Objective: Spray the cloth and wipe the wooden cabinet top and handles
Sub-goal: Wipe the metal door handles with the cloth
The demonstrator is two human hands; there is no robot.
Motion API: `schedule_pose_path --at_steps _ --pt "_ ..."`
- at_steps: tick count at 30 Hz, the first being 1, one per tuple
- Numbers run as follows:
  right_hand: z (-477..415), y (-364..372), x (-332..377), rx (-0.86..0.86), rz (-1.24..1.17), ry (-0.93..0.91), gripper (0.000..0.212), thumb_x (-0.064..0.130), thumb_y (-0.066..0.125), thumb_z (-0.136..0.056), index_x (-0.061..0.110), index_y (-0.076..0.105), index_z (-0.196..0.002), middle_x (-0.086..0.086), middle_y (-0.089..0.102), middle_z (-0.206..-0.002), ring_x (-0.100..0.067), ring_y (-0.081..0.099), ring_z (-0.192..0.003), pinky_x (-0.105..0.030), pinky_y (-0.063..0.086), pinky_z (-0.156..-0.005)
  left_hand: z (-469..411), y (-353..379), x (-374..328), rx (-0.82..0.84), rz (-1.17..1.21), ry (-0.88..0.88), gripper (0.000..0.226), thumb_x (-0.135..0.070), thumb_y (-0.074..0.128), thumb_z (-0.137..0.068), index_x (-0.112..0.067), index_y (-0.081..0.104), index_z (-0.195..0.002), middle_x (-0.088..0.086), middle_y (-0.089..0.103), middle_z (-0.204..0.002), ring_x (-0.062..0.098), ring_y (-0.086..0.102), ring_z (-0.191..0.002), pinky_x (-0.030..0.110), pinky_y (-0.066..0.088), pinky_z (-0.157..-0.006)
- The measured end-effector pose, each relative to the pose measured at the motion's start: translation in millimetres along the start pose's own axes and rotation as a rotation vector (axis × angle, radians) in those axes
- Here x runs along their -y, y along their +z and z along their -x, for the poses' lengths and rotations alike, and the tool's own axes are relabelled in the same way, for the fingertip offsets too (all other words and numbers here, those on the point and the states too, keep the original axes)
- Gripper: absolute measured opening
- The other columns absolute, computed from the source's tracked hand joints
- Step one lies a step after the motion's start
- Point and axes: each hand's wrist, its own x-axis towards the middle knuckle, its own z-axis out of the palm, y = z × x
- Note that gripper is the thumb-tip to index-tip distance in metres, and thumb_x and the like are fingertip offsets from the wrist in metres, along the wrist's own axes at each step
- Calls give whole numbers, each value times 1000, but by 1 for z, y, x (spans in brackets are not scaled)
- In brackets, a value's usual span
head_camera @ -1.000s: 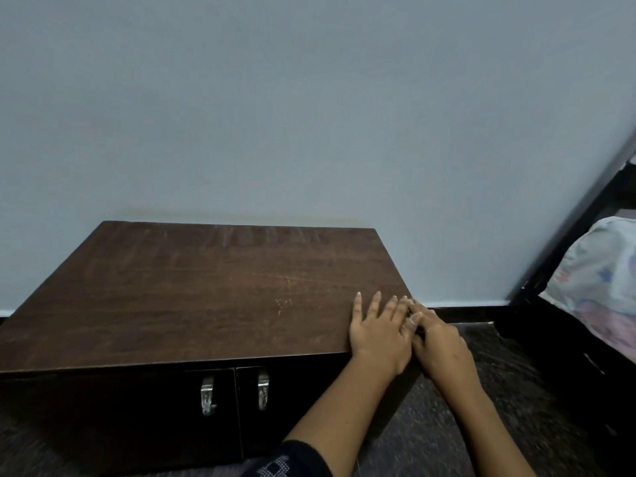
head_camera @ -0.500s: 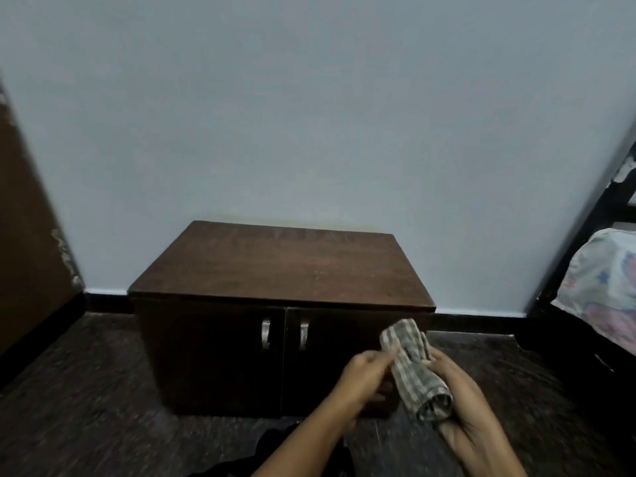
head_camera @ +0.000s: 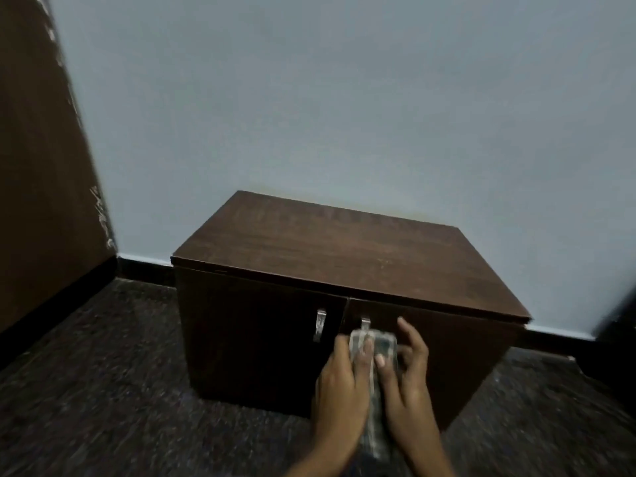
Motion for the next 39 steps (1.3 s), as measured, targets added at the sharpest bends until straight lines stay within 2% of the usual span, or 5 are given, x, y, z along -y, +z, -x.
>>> schedule_pose_path --at_steps 5,9,19,26,39 --pt "10 32 -80 -118 -1 -52 42 -4 48 -91 36 58 -98 -4 54 -107 13 54 -95 3 40 -73 -8 47 74 -18 126 -56 17 -41 34 -96 -33 48 -92 -10 64 -87 -4 63 -78 11 48 -65" --pt "-11 23 -109 -122 162 -228 35 4 51 -91 26 55 -118 -5 51 -111 26 43 -96 8 33 -76 -26 72 80 -91 160 132 25 -48 32 -89 -31 50 -87 -7 62 -77 0 62 -70 14 46 -56" --pt "-57 32 -114 -254 300 -441 34 9 57 -89 12 59 -123 -7 56 -97 7 51 -79 5 37 -72 -75 75 80 -289 31 340 32 -37 37 -98 -13 58 -92 2 64 -79 11 63 -70 36 52 -61" --pt "-49 44 -132 -293 286 -484 36 16 56 -90 10 56 -125 -3 51 -98 17 48 -82 5 37 -72 -74 76 97 -300 -22 381 34 -40 34 -96 -14 53 -83 -7 56 -68 6 56 -57 12 39 -47" --pt "-34 57 -161 -318 277 -534 39 15 49 -88 9 48 -127 -1 47 -107 19 43 -101 1 38 -84 -65 88 128 -287 47 359 36 -45 26 -94 -20 52 -91 -10 57 -74 3 60 -69 12 46 -50"
